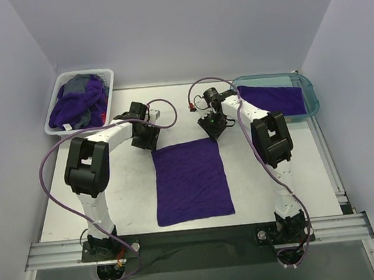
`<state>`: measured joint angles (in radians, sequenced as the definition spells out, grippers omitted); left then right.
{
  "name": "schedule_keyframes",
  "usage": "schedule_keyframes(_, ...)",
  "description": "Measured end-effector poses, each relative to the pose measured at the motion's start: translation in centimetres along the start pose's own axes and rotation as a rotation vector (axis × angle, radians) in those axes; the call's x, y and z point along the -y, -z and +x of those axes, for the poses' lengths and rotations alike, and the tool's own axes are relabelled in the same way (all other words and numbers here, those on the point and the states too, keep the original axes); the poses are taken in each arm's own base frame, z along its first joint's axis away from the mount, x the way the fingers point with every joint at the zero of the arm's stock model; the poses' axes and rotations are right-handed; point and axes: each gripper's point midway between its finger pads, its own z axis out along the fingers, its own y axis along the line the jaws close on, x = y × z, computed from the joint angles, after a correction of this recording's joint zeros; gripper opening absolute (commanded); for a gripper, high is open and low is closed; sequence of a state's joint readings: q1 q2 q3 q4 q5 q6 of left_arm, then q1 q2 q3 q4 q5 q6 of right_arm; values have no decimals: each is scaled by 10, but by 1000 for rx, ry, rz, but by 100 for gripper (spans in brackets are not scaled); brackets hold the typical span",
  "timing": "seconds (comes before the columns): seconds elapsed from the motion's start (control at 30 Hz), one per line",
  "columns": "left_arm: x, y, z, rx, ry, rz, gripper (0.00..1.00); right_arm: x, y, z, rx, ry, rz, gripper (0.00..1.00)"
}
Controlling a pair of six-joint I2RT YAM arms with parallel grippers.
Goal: Fold and stack the towels
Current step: Fold the towel
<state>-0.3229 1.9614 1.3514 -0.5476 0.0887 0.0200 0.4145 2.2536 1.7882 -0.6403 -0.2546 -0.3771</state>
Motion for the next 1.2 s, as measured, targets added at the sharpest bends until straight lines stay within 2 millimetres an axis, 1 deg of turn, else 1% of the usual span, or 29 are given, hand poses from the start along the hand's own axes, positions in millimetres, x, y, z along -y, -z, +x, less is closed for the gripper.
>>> schedule_keyframes(0.03, 0, 0, 0, 0, -2, -1, 63, 0, 0, 0, -1, 5, 2, 18)
schedule_keyframes(0.07, 0, 0, 0, 0, -2, -2, 63, 0, 0, 0, -2, 14, 3, 13)
schedule_keyframes(0.13, -1, 1, -1, 3, 4, -3, 65, -2, 0, 0, -6, 23, 1, 4)
schedule_keyframes(0.17, -2, 2, -1, 4, 9, -6, 66, -2, 0, 0, -7, 26, 1, 2)
schedule_keyframes(0.27, -6, 10, -6, 28, 25, -21, 66, -3, 0, 0, -12, 33, 8, 0)
schedule_keyframes(0.37, -7, 33, -20, 97, 33, -26, 67, -3, 0, 0, -13, 35, 8, 0)
schedule_keyframes(0.4, -5, 44, -28, 134, 30, -20, 67, -3, 0, 0, -13, 36, 8, 0)
schedule_keyframes(0.47, 0, 59, -40, 193, 23, -1, 67, -3, 0, 0, -13, 37, 8, 0)
schedule_keyframes(0.53, 6, 68, -48, 229, 3, 23, 67, -3, 0, 0, -13, 39, 9, 0)
schedule_keyframes(0.57, 10, 68, -50, 235, -9, 32, 66, -3, 0, 0, -13, 39, 9, 0)
schedule_keyframes(0.67, 20, 57, -42, 205, -39, 43, 66, -3, 0, 0, -14, 40, 9, 0)
schedule_keyframes(0.77, 25, 37, -27, 143, -64, 29, 65, -3, 0, 0, -14, 41, 10, 0)
schedule_keyframes(0.83, 25, 23, -16, 99, -74, 11, 63, -3, 0, 0, -15, 42, 10, 0)
schedule_keyframes(0.9, 21, 14, -6, 61, -76, -9, 63, -3, 0, 0, -14, 43, 11, 0)
schedule_keyframes(0.97, 16, 10, 0, 39, -75, -29, 62, -3, 0, 0, -15, 43, 10, 0)
schedule_keyframes(1.2, 6, 7, 2, 28, -74, -87, 61, -2, 0, 1, -15, 46, 11, 0)
